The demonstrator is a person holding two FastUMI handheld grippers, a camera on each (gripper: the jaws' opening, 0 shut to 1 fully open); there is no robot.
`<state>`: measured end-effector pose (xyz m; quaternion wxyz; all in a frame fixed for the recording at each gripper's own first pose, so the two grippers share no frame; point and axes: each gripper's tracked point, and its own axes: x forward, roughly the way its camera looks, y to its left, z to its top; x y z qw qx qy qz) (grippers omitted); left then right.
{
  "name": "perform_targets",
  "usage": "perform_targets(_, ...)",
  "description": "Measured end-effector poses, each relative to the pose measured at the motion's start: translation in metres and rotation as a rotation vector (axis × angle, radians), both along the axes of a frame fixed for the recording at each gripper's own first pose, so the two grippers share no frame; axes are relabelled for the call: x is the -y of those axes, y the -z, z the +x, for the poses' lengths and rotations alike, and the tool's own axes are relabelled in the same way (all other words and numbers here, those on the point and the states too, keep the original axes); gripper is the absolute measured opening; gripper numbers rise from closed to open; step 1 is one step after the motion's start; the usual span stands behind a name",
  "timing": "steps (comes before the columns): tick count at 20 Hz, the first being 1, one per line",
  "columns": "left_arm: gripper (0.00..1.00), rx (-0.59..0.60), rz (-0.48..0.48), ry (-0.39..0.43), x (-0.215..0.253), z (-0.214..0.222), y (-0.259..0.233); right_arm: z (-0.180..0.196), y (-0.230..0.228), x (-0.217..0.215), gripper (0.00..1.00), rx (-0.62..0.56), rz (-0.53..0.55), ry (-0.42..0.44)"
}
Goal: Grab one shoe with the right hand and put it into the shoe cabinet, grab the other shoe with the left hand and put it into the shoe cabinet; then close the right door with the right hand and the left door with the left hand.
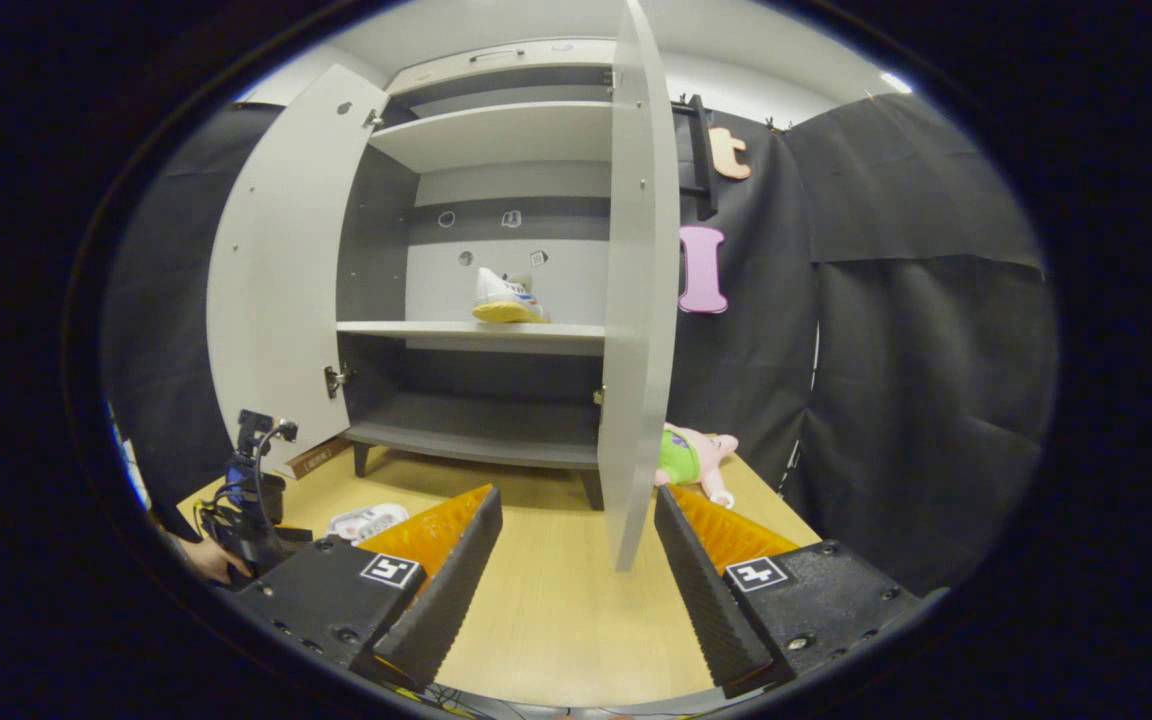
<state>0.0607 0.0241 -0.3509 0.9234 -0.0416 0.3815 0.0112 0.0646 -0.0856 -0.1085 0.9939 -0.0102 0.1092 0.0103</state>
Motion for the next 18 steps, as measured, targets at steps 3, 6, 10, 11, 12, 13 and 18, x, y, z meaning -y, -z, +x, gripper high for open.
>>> perform_targets(3,0.94,0.015,0.011,0.038,0.005,0.021,0.003,0.002,0.004,0.002,0.96,-0.011,-0.010,0.009)
perform_targets(6,0.82,0.026,-0.008,0.060,0.010,0.029,0.005,0.005,0.007,0.005,0.96,-0.019,-0.013,0.021)
perform_targets(10,0.58,0.052,-0.024,0.060,0.016,0.035,0.005,0.007,0.010,0.004,0.96,-0.026,-0.017,0.022)
perform_targets(11,0.49,0.066,-0.006,0.049,0.013,0.037,0.004,0.008,0.010,0.003,0.96,-0.026,-0.018,0.021)
perform_targets(12,0.49,0.067,0.004,0.032,0.010,0.038,0.007,0.008,0.011,0.001,0.96,-0.026,-0.018,0.017)
perform_targets(13,0.33,0.076,-0.013,0.014,0.008,0.038,0.006,0.008,0.011,-0.001,0.96,-0.027,-0.019,0.012)
perform_targets(18,0.04,0.082,-0.019,-0.055,-0.002,0.039,0.009,0.007,0.014,-0.008,0.96,-0.033,-0.027,-0.006)
